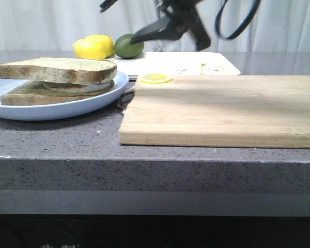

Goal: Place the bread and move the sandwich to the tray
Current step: 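Lower the bread onto the egg, open the right gripper, withdraw, then grasp the rim of the blue plate with the left gripper, then lift the plate and carry it onto the white tray, then release the plate on the tray and raise the left gripper away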

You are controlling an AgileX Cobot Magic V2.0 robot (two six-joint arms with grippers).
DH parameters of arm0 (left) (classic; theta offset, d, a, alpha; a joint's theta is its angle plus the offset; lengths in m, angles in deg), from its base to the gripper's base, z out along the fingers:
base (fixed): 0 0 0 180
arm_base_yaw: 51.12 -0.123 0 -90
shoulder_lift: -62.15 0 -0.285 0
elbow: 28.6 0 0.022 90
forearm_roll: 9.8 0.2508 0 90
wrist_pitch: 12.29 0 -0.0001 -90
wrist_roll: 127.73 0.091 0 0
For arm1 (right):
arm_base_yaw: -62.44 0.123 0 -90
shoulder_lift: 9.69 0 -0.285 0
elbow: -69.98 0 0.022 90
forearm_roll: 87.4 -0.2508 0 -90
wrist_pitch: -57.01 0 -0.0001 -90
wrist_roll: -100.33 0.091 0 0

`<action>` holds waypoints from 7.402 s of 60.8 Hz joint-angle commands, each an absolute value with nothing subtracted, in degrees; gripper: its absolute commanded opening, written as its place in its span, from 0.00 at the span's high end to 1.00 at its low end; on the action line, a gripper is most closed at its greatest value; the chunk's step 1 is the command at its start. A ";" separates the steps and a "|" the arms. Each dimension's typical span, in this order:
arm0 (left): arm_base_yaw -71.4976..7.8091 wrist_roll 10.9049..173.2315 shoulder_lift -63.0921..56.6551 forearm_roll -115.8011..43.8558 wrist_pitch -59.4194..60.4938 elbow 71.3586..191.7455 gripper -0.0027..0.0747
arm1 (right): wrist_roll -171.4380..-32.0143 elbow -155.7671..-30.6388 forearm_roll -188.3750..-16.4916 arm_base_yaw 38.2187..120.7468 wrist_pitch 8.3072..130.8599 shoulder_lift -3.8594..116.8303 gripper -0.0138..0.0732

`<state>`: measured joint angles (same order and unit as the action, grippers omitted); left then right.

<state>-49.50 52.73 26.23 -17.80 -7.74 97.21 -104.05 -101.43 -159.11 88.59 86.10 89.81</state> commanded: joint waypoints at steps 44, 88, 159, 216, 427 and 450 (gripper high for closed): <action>-49.04 52.27 25.81 -18.23 -12.68 99.10 0.10 | -104.31 -97.21 -118.39 62.66 98.19 59.25 0.92; -49.04 52.27 24.85 -18.55 -11.24 99.10 0.10 | -104.31 -53.51 -119.59 71.32 68.81 17.83 0.92; -46.71 52.27 -31.87 -22.84 11.77 135.50 0.10 | -104.31 -53.46 -119.95 71.32 68.32 17.94 0.92; -46.96 52.27 -35.48 -25.96 14.70 135.74 0.99 | -104.31 -53.46 -119.95 71.32 68.45 17.94 0.92; -46.72 61.72 -88.11 -48.99 58.31 237.18 0.48 | -104.31 -53.46 -119.95 71.32 68.20 17.94 0.92; -46.72 59.55 -86.60 -51.24 59.76 237.48 0.99 | -104.31 -53.46 -119.95 71.32 68.32 18.19 0.92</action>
